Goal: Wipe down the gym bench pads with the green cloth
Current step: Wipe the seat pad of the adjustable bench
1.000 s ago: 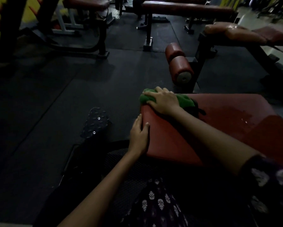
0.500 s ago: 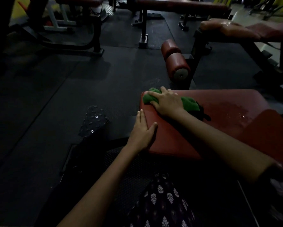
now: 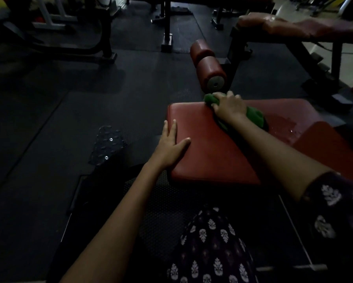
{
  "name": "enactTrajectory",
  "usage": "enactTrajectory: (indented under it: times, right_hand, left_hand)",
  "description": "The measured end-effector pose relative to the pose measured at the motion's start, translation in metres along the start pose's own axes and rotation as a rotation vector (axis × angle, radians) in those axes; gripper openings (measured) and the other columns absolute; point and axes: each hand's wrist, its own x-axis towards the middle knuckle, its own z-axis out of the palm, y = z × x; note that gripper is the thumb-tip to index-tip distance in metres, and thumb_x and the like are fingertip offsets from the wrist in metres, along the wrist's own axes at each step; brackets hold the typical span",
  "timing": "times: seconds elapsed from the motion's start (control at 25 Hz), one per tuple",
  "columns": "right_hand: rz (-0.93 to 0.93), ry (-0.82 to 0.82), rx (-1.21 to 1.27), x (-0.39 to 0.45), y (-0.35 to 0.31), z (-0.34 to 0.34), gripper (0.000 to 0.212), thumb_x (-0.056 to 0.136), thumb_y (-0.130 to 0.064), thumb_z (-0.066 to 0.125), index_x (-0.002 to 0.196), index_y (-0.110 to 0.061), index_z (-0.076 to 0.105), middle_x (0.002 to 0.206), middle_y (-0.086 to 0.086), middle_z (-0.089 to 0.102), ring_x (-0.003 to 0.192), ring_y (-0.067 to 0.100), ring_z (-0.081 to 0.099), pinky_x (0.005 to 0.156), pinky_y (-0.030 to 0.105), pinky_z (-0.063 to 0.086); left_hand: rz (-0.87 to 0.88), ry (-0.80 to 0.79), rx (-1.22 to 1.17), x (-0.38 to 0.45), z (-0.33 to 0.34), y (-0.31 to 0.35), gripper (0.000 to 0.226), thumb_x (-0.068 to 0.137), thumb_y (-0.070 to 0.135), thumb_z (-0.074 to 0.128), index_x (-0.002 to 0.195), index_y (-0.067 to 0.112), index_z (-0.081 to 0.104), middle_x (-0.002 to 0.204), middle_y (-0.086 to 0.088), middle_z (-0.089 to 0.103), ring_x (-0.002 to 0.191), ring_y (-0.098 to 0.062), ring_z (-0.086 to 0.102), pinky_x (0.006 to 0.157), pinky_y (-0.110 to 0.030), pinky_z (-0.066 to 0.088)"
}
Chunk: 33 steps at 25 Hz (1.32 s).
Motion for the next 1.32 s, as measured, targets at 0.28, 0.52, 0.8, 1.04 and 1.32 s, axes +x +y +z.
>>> enactTrajectory:
  times: [0.28, 0.52, 0.8, 1.04, 1.32]
  right_hand:
    - [-0.217, 0.046, -0.057, -0.074, -0.014, -0.004, 0.047, 0.095, -0.043, 0.042, 0.141, -0.033, 0.037, 0.125, 0.016, 0.048, 0.108, 0.035, 0.051, 0.085, 0.039, 0.043]
    - [-0.109, 0.052, -0.041, -0.049, -0.018, -0.005, 0.042, 0.095, -0.042, 0.043, 0.134, -0.026, 0.048, 0.122, 0.017, 0.05, 0.105, 0.036, 0.054, 0.08, 0.038, 0.043]
    - [-0.404, 0.188, -0.011, -0.174, 0.005, -0.018, 0.046, 0.089, -0.043, 0.044, 0.132, -0.026, 0.052, 0.097, 0.013, 0.058, 0.077, 0.031, 0.058, 0.061, 0.035, 0.047]
    - [-0.721, 0.311, -0.044, -0.197, -0.04, -0.004, 0.046, 0.077, -0.044, 0.053, 0.119, -0.027, 0.063, 0.094, 0.008, 0.064, 0.069, 0.022, 0.056, 0.052, 0.028, 0.04]
    - [-0.872, 0.326, -0.121, -0.21, 0.036, 0.001, 0.057, 0.077, -0.044, 0.049, 0.132, -0.031, 0.047, 0.11, 0.013, 0.06, 0.08, 0.022, 0.045, 0.061, 0.031, 0.04]
  left_hand:
    - [0.019, 0.018, 0.029, 0.002, 0.003, -0.003, 0.074, 0.095, 0.045, 0.045, 0.15, 0.029, 0.0, 0.158, -0.001, -0.016, 0.146, -0.021, 0.003, 0.115, -0.036, 0.013]
    - [0.014, 0.024, 0.035, 0.0, 0.003, -0.001, 0.073, 0.094, 0.046, 0.045, 0.151, 0.029, 0.001, 0.158, -0.001, -0.014, 0.146, -0.021, 0.004, 0.115, -0.04, 0.013]
    - [-0.014, 0.064, 0.27, 0.051, -0.012, 0.024, 0.063, 0.1, 0.044, 0.032, 0.151, 0.012, 0.013, 0.159, -0.004, -0.003, 0.146, -0.023, -0.003, 0.116, -0.047, 0.004]
    - [-0.076, 0.104, 0.473, 0.074, 0.01, 0.035, 0.076, 0.095, 0.058, 0.03, 0.152, 0.016, 0.004, 0.159, -0.003, -0.005, 0.144, -0.033, -0.009, 0.113, -0.052, 0.014]
    - [-0.032, 0.145, 0.426, 0.074, 0.009, 0.031, 0.076, 0.093, 0.057, 0.037, 0.151, 0.016, 0.01, 0.159, -0.002, 0.0, 0.145, -0.031, -0.005, 0.113, -0.051, 0.02]
